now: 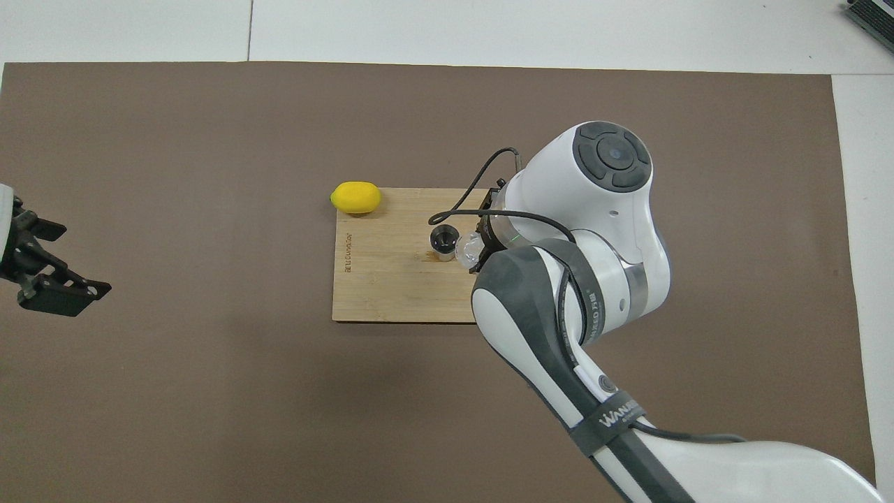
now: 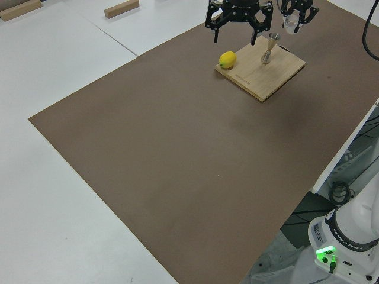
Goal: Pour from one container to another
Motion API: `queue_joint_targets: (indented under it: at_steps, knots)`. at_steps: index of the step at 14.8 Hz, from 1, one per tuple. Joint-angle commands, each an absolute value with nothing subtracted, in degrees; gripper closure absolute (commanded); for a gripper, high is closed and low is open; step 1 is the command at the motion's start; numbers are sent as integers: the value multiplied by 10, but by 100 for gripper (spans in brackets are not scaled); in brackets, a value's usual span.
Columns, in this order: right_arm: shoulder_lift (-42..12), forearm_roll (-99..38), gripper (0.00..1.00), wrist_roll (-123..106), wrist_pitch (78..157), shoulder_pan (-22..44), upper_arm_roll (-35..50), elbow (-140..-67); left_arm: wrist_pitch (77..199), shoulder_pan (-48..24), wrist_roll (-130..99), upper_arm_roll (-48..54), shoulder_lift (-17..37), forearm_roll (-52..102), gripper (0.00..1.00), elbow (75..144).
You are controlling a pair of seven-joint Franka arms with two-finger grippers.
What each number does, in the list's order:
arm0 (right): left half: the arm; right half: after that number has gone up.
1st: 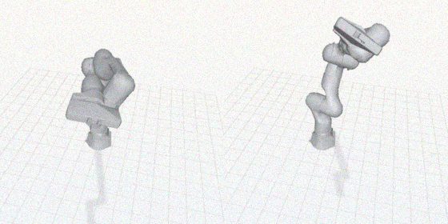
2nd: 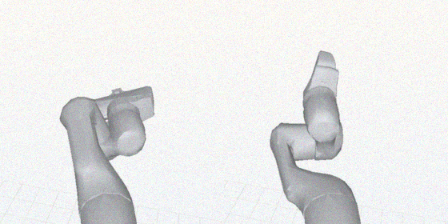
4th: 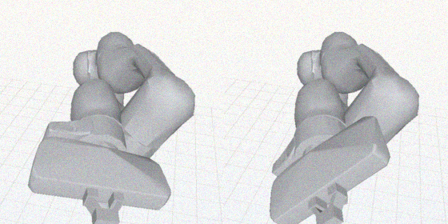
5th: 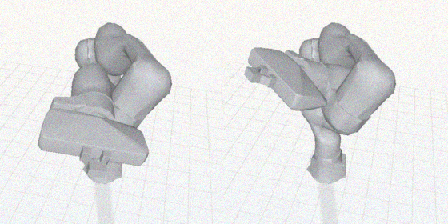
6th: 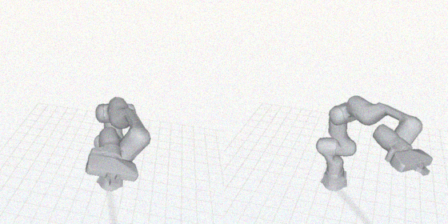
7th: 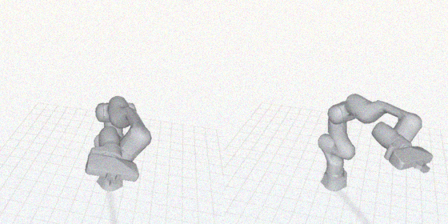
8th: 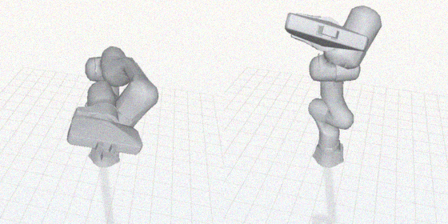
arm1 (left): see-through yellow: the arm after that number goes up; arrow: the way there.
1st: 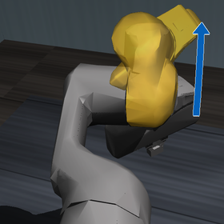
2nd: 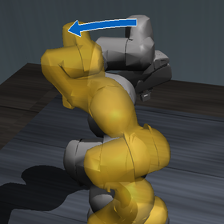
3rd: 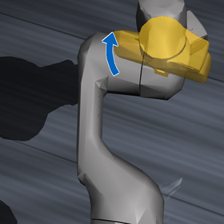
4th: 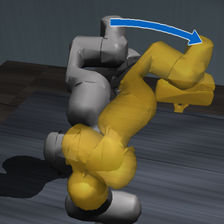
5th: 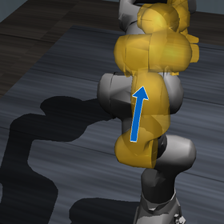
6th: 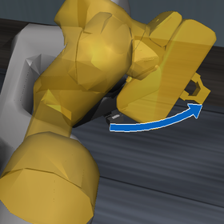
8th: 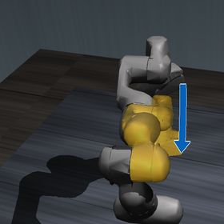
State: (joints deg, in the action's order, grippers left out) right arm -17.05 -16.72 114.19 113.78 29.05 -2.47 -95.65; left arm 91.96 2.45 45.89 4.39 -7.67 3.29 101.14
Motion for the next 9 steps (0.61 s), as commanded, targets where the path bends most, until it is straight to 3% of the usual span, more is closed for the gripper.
queue_joint_targets:
  at_steps: [1,5,9]
  knots:
    - [-176,-151,100,1134,1124,291,-24,-933,917,1,350,38,-110,-12,0,1049]
    - [-188,-151,100,1136,1116,290,-24,-914,942,-4,204,40,-144,-37,0,1096]
    - [-193,-154,100,1134,1110,289,-24,-913,933,-4,178,43,-139,-35,0,1077]
